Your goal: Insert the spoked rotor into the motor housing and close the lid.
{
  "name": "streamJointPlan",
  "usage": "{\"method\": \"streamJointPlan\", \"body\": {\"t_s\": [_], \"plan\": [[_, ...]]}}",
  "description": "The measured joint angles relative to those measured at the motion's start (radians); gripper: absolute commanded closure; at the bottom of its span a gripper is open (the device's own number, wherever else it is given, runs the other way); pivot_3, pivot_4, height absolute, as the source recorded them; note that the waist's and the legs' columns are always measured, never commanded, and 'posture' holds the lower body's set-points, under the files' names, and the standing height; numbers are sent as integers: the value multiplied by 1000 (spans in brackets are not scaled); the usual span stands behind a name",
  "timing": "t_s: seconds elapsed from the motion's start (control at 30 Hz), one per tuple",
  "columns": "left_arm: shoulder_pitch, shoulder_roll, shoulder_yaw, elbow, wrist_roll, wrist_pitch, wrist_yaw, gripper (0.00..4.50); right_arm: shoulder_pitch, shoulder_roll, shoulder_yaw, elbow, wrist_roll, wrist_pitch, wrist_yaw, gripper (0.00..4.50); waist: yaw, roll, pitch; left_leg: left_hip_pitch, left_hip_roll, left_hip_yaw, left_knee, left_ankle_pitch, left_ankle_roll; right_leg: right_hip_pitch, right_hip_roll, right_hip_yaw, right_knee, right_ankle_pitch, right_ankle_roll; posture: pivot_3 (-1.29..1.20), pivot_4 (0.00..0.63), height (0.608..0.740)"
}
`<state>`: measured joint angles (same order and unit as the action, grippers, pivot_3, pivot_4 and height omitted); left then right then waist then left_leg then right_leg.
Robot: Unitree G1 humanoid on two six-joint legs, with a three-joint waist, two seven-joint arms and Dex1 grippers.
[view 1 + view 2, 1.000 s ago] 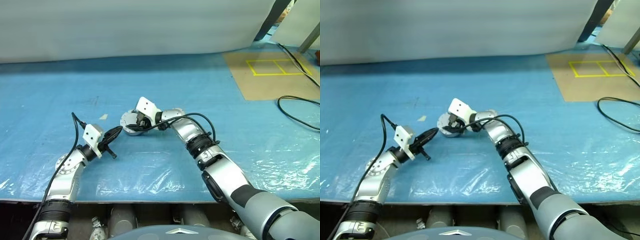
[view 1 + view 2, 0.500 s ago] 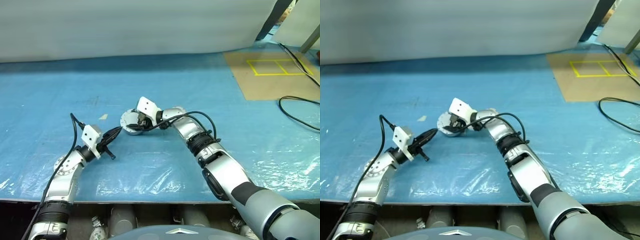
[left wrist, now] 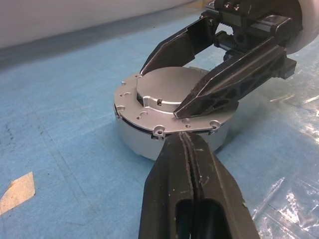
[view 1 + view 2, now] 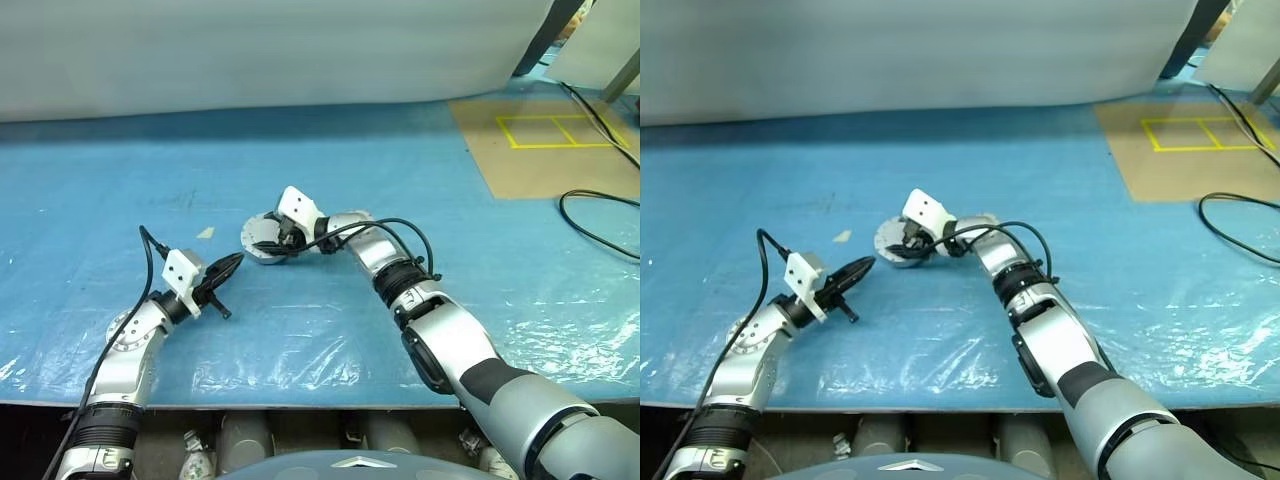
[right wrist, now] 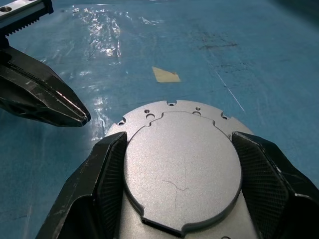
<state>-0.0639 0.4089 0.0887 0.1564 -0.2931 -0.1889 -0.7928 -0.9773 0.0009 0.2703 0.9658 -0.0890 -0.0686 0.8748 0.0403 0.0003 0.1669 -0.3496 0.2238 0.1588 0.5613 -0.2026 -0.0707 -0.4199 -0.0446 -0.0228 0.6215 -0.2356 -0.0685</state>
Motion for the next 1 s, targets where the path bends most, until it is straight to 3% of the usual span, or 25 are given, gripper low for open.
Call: {"method": "streamJointPlan", "body": {"t_s": [0.33, 0.67, 1.0], "plan": [[10, 1, 1, -2, 0, 0, -1, 4500, -29, -17, 22, 24, -24, -20, 41, 1518, 1, 0, 0, 0, 0, 0, 0, 0, 0, 0, 0, 0, 0, 0, 0, 0, 150, 740], [11, 1, 1, -2, 0, 0, 0, 4500, -57, 33, -32, 51, 8, 84, 22, 1518, 0, 0, 0, 0, 0, 0, 0, 0, 0, 0, 0, 0, 1, 0, 0, 0, 150, 740], [13, 1, 1, -3, 0, 4, 2, 4500, -56, 34, 9, 65, -42, 24, -36, 1518, -2, 0, 0, 2, 1, 0, 1, 0, 0, 0, 0, 0, 3, 0, 0, 0, 150, 740]]}}
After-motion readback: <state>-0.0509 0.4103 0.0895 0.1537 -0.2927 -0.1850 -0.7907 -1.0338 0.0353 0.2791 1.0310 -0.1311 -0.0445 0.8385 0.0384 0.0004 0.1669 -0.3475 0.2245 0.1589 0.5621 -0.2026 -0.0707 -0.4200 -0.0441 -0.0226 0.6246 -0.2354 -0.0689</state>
